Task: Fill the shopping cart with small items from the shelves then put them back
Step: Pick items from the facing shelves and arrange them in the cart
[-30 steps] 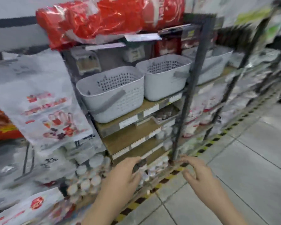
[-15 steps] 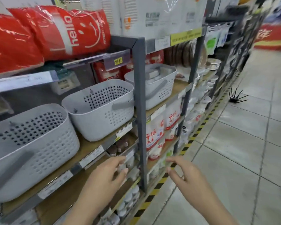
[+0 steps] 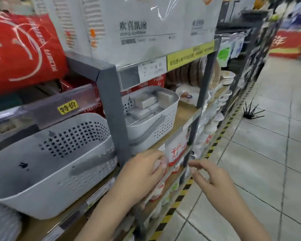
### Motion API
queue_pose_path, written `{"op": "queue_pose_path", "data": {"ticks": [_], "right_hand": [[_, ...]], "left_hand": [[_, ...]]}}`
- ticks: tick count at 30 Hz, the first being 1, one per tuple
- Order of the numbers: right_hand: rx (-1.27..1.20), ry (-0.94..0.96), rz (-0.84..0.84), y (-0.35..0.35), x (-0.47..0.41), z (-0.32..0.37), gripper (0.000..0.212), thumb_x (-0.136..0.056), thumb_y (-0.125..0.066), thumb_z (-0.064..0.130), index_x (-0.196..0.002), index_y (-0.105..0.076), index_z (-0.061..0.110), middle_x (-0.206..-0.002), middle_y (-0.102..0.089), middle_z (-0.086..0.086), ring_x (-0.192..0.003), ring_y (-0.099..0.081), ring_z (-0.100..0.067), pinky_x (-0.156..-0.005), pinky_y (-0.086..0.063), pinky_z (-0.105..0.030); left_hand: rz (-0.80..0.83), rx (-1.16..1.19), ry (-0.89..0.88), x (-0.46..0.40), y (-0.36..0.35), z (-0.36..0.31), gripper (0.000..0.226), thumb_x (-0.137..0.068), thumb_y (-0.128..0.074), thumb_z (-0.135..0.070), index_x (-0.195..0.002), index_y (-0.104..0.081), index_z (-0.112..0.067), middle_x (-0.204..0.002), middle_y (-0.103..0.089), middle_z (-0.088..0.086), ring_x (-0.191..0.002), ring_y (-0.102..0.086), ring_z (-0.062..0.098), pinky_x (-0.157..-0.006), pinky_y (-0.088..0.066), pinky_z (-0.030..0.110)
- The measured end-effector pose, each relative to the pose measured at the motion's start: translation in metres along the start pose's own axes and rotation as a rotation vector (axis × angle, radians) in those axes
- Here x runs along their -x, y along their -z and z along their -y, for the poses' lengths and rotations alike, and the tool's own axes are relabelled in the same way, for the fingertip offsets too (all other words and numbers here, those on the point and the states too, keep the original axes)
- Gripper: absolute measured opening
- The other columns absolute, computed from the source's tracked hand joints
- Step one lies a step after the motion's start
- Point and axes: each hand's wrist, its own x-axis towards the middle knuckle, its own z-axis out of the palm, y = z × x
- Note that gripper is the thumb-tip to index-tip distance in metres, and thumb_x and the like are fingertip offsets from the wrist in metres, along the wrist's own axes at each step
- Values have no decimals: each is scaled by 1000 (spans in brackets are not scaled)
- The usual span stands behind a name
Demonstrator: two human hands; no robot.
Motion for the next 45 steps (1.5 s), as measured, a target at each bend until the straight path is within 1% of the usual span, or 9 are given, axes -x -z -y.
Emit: {"op": "queue_pose_path", "data": {"ticks": [4, 9, 14, 21, 26, 31, 34, 40, 45], "right_hand": [[4, 125, 10, 8, -69, -10, 19, -97, -51, 28, -113, -57, 38, -107, -57, 27, -98, -54, 7, -81, -46, -13], [-82, 345, 23, 23, -152, -8, 16, -94, -54, 25, -106, -60, 34, -100, -55, 32, -98, -50, 15, -75, -37, 1], [-151, 490, 40, 34, -219, -12, 18, -92, -56, 14, -102, -63, 28, -96, -61, 21, -96, -55, 6, -78, -38, -2], [15, 612, 67, 34, -293, -13, 20, -83, -62, 3, -101, -68, 7, -97, -65, -4, -86, -58, -20, -70, -47, -35], [174, 674, 79, 11, -325, -10, 9, -77, -62, 8, -80, -55, 12, -98, -60, -14, -80, -56, -36, -58, -42, -35], [307, 677, 40, 1, -334, -12, 39, -74, -67, 14, -112, -60, 7, -110, -61, -19, -94, -58, -39, -71, -45, -37], [326, 673, 27, 0, -335, -13, 39, -70, -69, 15, -107, -63, 4, -100, -65, -20, -89, -61, -39, -70, -46, -37], [274, 661, 37, 0, -336, -15, 31, -69, -69, 15, -99, -62, 6, -100, -66, -19, -95, -59, -39, -75, -45, -39], [248, 644, 52, 0, -336, -14, 46, -74, -67, 15, -118, -58, 10, -114, -60, -16, -105, -53, -37, -86, -42, -39]], "left_hand": [[-96, -26, -22, -47, 4, 0, 34, -98, -46, -34, -130, -52, -30, -128, -54, -17, -117, -47, 1, -97, -39, 24], [-241, -73, 30, -92, 12, -1, 33, -97, -42, -37, -124, -58, -29, -119, -55, -20, -112, -44, -3, -91, -36, 14], [-406, -142, 232, -113, 5, 8, 33, -95, -43, -38, -123, -57, -30, -120, -59, -14, -109, -54, 6, -86, -47, 26], [-509, -95, 526, -119, -3, 10, 29, -96, -47, -35, -122, -59, -30, -118, -59, -16, -104, -54, 2, -88, -48, 25], [-515, -60, 625, -138, 5, 11, 24, -95, -53, -27, -116, -63, -26, -104, -60, -17, -94, -55, 0, -80, -43, 15], [-437, -72, 640, -181, 18, 33, 22, -92, -58, -20, -113, -63, -18, -109, -64, -6, -102, -59, 10, -89, -45, 24], [-381, -172, 579, -212, 22, 41, 29, -90, -59, -21, -117, -60, -11, -120, -62, 4, -112, -56, 20, -94, -45, 33], [-210, -298, 504, -247, 15, 57, 57, -87, -64, -29, -139, -43, -20, -145, -44, 0, -129, -43, 20, -100, -36, 26], [-202, -458, 542, -245, 7, 64, 66, -83, -63, -47, -140, -41, -24, -142, -42, 1, -130, -37, 21, -103, -38, 33]]}}
